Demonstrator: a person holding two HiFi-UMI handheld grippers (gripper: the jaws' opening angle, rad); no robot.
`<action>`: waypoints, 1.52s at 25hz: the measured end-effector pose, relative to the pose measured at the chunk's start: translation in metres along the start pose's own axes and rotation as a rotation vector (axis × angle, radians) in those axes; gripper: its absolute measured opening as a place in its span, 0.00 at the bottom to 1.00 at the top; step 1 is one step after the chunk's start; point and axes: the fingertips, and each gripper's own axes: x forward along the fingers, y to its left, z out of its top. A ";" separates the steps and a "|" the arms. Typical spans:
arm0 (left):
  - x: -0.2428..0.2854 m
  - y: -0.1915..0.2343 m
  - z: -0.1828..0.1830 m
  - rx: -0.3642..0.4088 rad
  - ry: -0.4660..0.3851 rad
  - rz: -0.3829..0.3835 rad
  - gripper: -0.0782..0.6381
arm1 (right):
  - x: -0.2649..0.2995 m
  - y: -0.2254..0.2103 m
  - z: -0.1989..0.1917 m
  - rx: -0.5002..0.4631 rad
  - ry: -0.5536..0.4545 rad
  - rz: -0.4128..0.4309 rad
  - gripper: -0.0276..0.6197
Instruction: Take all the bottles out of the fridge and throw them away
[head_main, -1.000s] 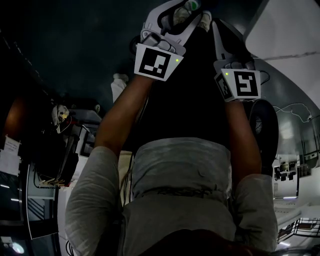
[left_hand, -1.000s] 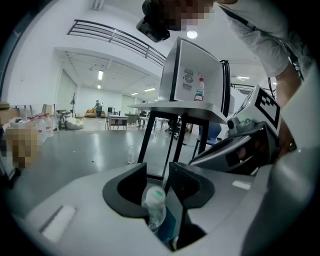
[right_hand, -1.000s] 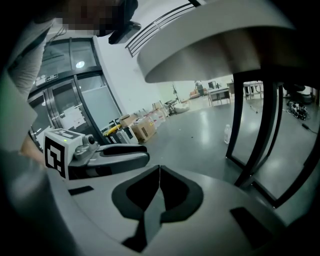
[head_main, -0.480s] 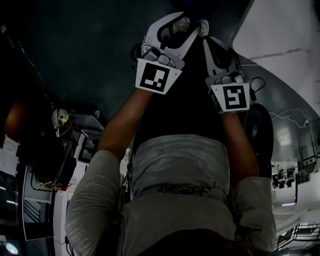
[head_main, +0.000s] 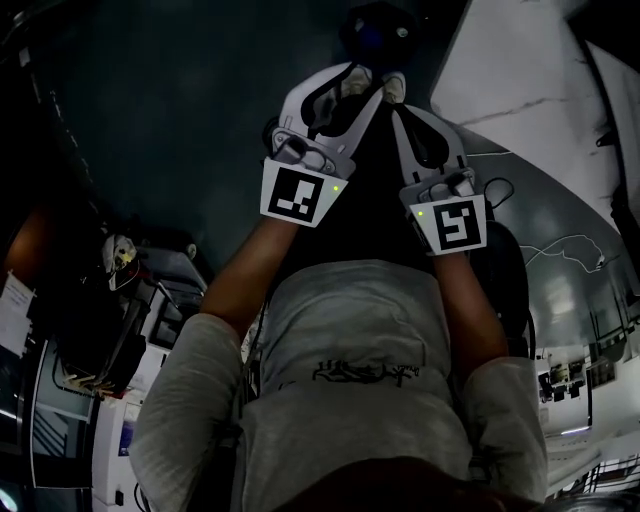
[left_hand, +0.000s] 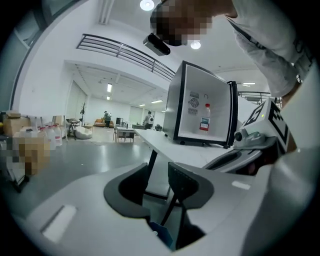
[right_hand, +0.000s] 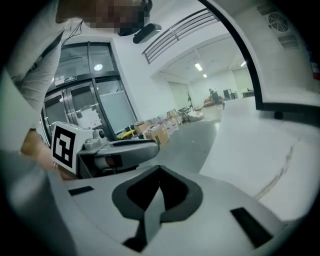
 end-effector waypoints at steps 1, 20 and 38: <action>-0.003 0.000 0.007 -0.004 -0.005 0.002 0.30 | -0.001 0.001 0.009 -0.012 -0.010 0.003 0.06; -0.029 -0.005 0.141 -0.014 -0.114 0.026 0.27 | -0.036 0.000 0.161 -0.167 -0.150 -0.006 0.06; -0.067 -0.022 0.262 -0.002 -0.246 0.010 0.25 | -0.088 0.032 0.272 -0.265 -0.245 -0.012 0.06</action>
